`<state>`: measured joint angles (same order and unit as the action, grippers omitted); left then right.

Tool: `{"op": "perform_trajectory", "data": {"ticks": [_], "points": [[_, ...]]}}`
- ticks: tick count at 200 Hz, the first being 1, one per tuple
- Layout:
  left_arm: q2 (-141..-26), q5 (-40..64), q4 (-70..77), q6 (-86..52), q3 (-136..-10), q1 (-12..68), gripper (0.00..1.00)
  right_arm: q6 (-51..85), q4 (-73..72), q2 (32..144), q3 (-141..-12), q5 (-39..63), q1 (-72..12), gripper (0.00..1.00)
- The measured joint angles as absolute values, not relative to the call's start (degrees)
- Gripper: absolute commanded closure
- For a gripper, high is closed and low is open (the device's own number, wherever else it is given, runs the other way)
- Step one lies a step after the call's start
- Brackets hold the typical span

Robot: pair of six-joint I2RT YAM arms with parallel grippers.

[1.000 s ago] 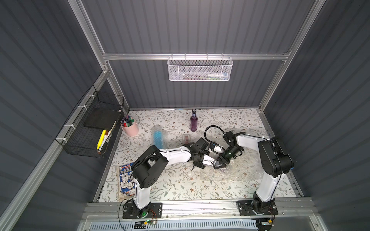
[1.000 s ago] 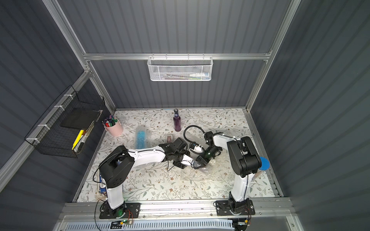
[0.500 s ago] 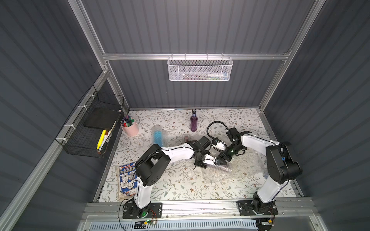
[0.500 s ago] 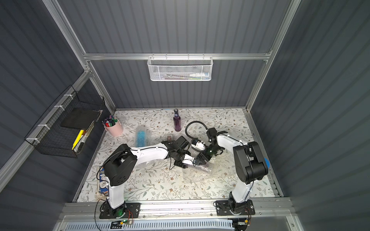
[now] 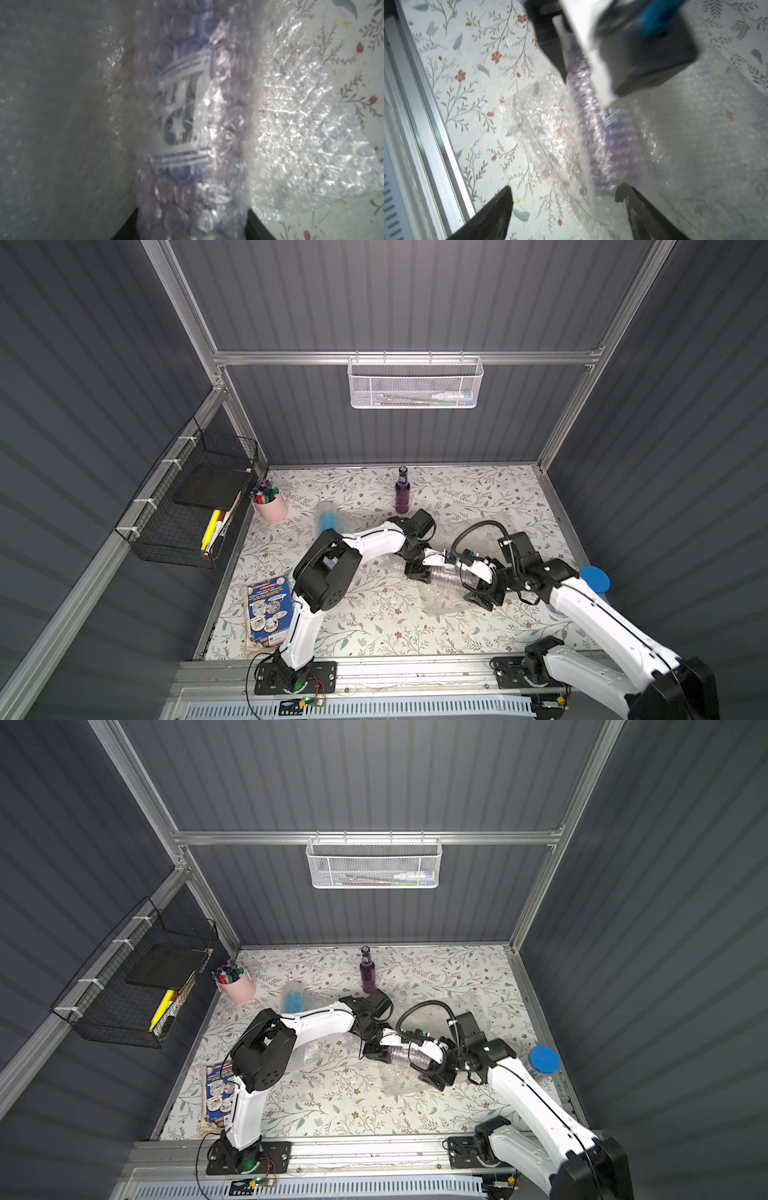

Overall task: Wrap wine bottles in bubble wrap
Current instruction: Wrap the wine bottle in bubble wrap.

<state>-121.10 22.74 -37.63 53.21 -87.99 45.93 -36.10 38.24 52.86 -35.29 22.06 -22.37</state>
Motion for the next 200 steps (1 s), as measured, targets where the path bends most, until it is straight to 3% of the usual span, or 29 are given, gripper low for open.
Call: {"op": "perform_trajectory", "data": {"ticks": [23,41,117,200], "points": [[-124.31,26.15,-43.2,50.89,-93.12,44.82,0.44,-39.55,33.41,41.1,-25.98,17.76,-26.28,0.11],[-126.5,29.28,-47.05,49.3,-96.42,44.07,0.44,-43.07,29.39,38.79,-22.96,13.96,-29.5,0.11],[-133.64,39.46,-61.91,41.85,-106.54,43.09,0.41,-57.19,8.14,60.2,-25.21,1.56,-36.12,0.14],[-135.09,45.56,-67.55,38.09,-108.4,42.17,0.4,-62.76,8.93,76.34,-31.77,-4.54,-39.13,0.35]]}}
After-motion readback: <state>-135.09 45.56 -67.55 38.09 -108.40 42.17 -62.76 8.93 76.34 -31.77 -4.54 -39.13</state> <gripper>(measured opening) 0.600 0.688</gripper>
